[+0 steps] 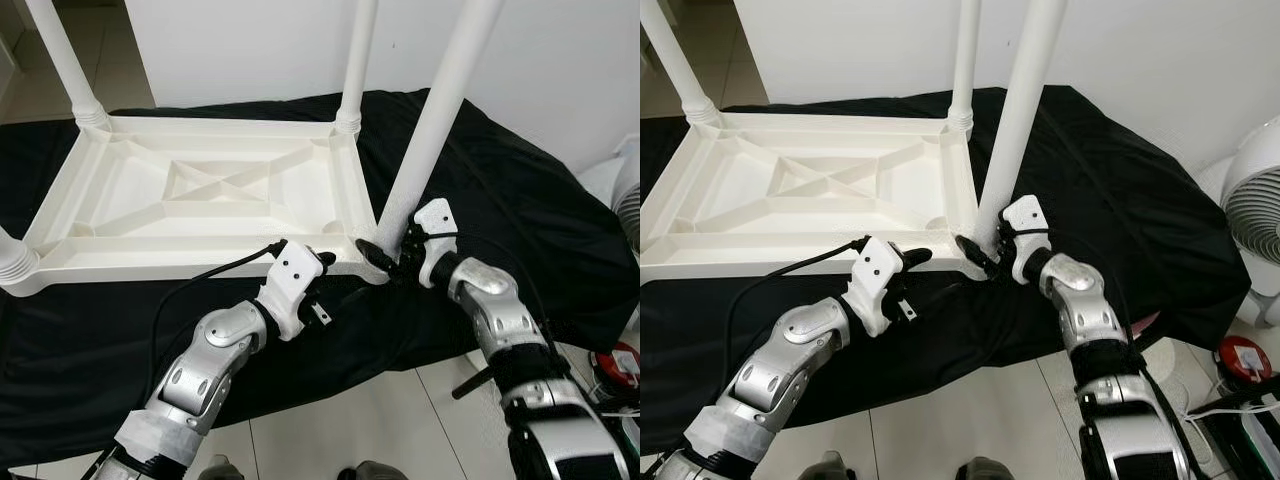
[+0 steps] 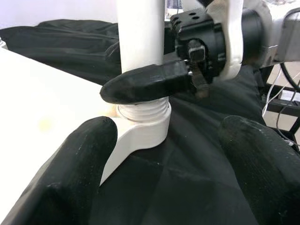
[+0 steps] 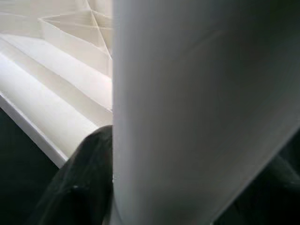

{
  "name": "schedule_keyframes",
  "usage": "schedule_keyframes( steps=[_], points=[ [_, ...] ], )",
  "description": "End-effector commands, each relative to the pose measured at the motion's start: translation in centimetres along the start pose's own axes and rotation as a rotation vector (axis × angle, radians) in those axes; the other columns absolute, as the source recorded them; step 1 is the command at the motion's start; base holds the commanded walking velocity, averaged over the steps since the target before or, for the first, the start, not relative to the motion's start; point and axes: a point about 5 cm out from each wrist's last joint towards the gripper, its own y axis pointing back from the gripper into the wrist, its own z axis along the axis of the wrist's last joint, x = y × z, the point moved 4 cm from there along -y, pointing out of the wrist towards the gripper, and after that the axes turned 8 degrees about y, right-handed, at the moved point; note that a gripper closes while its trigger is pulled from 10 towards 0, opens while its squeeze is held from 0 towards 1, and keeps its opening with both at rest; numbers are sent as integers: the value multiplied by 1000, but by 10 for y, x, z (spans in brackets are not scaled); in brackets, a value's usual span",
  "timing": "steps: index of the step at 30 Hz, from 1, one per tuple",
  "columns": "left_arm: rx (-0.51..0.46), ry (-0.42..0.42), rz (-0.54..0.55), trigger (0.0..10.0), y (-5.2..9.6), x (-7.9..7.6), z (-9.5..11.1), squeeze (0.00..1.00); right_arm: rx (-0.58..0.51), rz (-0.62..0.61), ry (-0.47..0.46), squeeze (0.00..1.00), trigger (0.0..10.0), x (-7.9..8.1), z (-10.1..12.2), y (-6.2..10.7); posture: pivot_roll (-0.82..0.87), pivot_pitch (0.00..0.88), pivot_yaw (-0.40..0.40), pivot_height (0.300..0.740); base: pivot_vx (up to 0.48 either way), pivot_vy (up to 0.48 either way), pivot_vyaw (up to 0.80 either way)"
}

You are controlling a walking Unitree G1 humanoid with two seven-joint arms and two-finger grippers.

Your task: Building children table

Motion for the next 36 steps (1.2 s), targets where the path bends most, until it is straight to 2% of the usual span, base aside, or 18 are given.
schedule_keyframes(
  steps=[1,13,14,21,23,25,26,30,31,32,33,35,36],
  points=[
    [1,-8,-13,10000,-1,-2,0,0,25,34,-1,0,0,2,-7,1,64,0,-59,740,0,0,0],
    [1,0,-8,10000,-1,-3,-1,0,30,90,-9,0,0,7,-17,0,63,0,-56,740,0,0,0],
    [1,-4,-11,10000,-1,-3,-1,0,32,77,-17,0,10000,6,-19,0,63,0,-56,740,0,0,0],
    [5,-6,-21,10000,0,-4,-1,0,90,-53,-55,0,10000,-2,-30,2,59,0,-52,740,0,0,0],
    [5,-6,-21,10000,0,-4,-1,0,90,-53,-55,0,10000,-2,-30,2,59,0,-52,740,0,0,0],
    [7,-3,-24,10000,0,-5,-2,0,92,-136,-105,0,10000,-1,-32,3,53,0,-49,740,0,0,0],
    [7,-3,-24,10000,0,-5,-2,0,92,-136,-105,0,10000,-1,-32,3,53,0,-49,740,0,0,0],
    [7,1,-28,10000,0,-6,-2,0,98,-344,-287,0,10000,-3,-39,4,47,0,-54,740,0,0,0],
    [7,1,-28,10000,0,-6,-2,0,98,-344,-287,0,10000,-3,-39,4,47,0,-54,740,0,0,0],
    [7,3,-30,10000,0,-7,-2,0,102,-409,-285,0,10000,-4,-40,6,46,0,-53,740,0,0,0],
    [7,3,-30,10000,0,-7,-2,0,102,-409,-285,0,10000,-4,-40,6,46,0,-53,740,0,0,0],
    [7,5,-33,10000,0,-8,-3,0,119,-532,-308,0,10000,-3,-43,9,43,0,-55,740,0,0,0],
    [7,5,-33,10000,0,-8,-3,0,119,-532,-308,0,10000,-3,-43,9,43,0,-55,740,0,0,0]
  ],
)
